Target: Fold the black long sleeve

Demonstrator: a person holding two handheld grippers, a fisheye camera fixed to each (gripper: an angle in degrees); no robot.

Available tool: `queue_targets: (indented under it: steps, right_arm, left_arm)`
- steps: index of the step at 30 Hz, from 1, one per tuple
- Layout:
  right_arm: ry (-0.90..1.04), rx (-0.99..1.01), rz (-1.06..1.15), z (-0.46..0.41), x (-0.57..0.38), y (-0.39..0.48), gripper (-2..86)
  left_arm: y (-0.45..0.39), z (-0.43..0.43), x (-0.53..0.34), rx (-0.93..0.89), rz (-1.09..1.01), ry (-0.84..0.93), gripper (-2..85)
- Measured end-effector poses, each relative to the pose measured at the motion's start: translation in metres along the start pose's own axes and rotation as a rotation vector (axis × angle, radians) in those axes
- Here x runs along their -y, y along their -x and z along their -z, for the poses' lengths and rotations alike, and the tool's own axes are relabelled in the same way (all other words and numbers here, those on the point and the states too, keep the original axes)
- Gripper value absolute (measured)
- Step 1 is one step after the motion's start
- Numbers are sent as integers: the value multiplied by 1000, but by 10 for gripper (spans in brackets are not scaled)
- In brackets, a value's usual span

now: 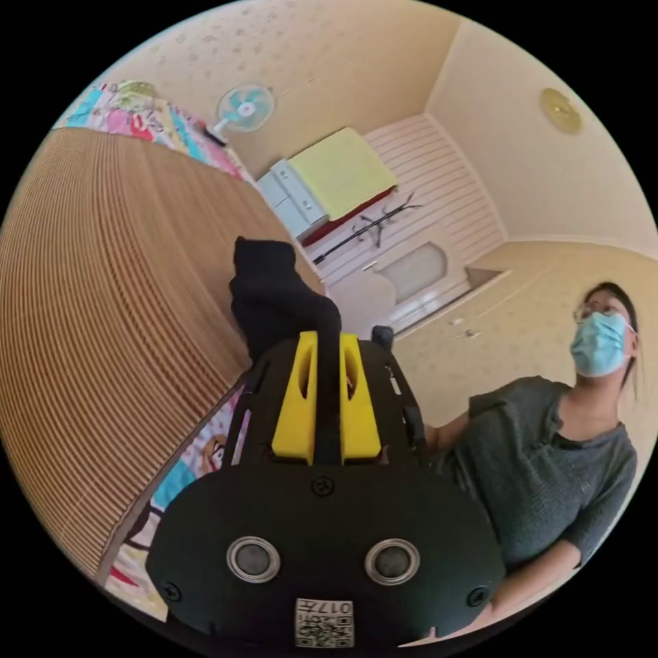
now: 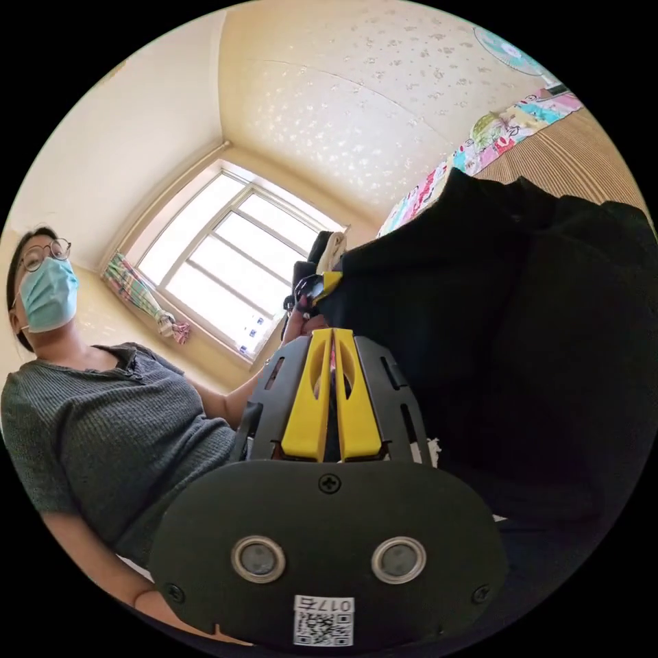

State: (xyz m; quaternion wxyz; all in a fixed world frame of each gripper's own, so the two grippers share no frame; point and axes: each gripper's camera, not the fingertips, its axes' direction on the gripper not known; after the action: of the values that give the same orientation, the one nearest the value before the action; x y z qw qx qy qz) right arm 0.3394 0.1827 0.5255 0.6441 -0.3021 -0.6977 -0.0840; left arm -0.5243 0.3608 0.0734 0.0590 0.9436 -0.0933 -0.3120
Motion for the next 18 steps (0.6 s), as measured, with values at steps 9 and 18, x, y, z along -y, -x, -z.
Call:
queue_targets:
  steps: [9,18]
  right_arm:
    - [-67,12,230,50,-15,72,7]
    - [52,-24,173,-5,-43,78,61]
  left_arm:
    - [-132,86,15,-648,-593,-162,40]
    - [-151,115,2,-1589,-724,-449,36]
